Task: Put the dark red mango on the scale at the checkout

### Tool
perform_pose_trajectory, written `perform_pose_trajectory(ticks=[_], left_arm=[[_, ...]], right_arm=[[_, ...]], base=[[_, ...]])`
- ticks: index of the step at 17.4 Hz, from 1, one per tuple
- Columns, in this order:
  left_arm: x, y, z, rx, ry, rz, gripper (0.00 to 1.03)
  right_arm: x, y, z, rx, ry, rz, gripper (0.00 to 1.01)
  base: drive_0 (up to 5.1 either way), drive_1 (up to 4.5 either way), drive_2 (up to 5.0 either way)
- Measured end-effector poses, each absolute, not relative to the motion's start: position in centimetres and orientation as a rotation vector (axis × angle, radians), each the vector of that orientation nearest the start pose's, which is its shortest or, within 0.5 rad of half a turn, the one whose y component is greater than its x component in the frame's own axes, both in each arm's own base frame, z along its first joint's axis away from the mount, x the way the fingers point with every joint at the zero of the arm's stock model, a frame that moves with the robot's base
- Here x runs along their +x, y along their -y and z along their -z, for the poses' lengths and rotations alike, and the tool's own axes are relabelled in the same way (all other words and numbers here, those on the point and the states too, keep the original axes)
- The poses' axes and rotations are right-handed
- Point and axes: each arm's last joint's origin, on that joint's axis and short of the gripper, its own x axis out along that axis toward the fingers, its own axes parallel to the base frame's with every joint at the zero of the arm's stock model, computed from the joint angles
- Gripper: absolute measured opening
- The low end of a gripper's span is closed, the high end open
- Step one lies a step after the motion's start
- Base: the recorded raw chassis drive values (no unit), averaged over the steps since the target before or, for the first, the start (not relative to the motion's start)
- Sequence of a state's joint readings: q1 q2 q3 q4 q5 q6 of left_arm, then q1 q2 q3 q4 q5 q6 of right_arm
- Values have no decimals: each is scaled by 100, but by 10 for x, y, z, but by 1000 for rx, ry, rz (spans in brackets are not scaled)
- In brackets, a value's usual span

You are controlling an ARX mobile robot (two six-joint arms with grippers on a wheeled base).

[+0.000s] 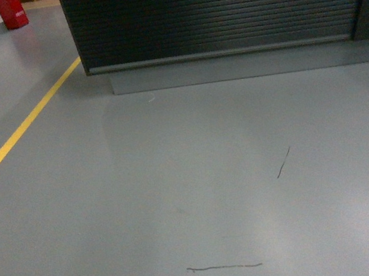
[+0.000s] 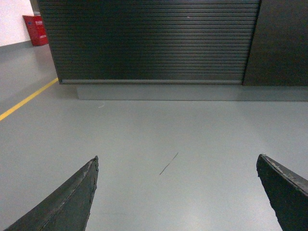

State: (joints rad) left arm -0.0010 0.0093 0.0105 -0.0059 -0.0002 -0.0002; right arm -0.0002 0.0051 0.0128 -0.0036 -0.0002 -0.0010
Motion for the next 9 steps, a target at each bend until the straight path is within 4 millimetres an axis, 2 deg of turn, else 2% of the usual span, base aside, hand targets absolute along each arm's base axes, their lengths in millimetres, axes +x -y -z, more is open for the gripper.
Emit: perform_pose_trajectory(ticks=[9], left_arm=[[98,0,-166,0,-1,1,98]], right_arm=[[97,0,-167,-1,5,1,98]], base=[[8,437,-421]])
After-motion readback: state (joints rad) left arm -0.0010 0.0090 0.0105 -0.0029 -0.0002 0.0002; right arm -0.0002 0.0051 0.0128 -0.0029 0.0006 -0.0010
